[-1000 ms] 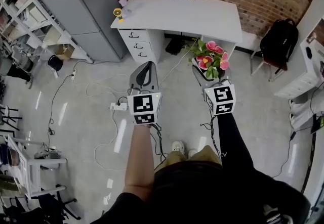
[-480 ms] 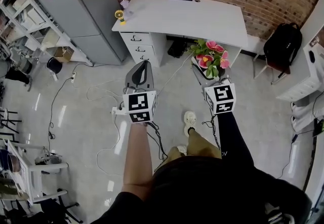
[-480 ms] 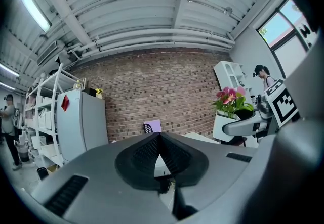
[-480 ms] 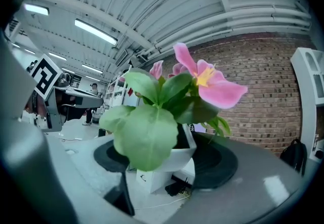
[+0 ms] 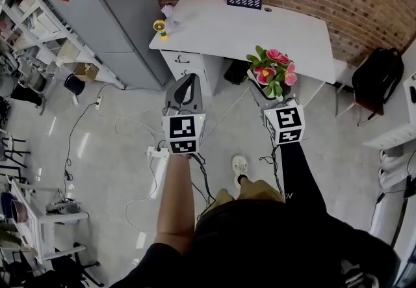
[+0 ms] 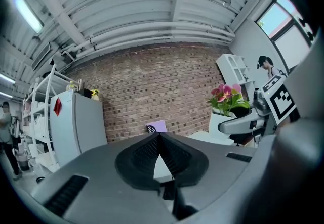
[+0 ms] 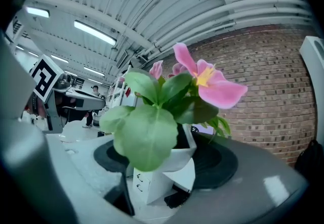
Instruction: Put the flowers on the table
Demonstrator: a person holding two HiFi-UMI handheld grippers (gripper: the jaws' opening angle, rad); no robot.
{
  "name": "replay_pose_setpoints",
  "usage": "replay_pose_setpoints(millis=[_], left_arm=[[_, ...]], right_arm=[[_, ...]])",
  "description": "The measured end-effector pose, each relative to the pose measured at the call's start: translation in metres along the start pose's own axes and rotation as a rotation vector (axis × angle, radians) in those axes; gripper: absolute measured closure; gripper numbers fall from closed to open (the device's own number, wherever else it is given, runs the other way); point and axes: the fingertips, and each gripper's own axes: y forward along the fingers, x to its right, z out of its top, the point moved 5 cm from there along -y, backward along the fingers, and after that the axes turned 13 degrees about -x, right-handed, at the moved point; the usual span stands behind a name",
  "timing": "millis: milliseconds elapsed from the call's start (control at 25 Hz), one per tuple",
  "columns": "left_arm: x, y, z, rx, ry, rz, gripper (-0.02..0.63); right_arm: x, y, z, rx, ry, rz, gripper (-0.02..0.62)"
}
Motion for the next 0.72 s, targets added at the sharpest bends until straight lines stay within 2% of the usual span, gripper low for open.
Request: replay_pose_setpoints(millis=[200, 480, 720], left_arm=[[-0.020, 0.066, 0.017, -0.001, -0.008, 0.003, 0.598], [-0.051, 0.148, 0.031, -0.014, -0.047, 0.052, 0.597], [-0.063, 0.193, 0.037, -0.039, -0.045, 0.060, 0.597]], right_arm=[[0.037, 0.070, 0.010, 0.004, 0.000, 0.032, 0.253], [0.071, 0.155, 0.019, 0.008, -0.031, 0.087, 0.253], [0.095, 0.206, 0.025, 0.016, -0.015, 0.107, 0.253]])
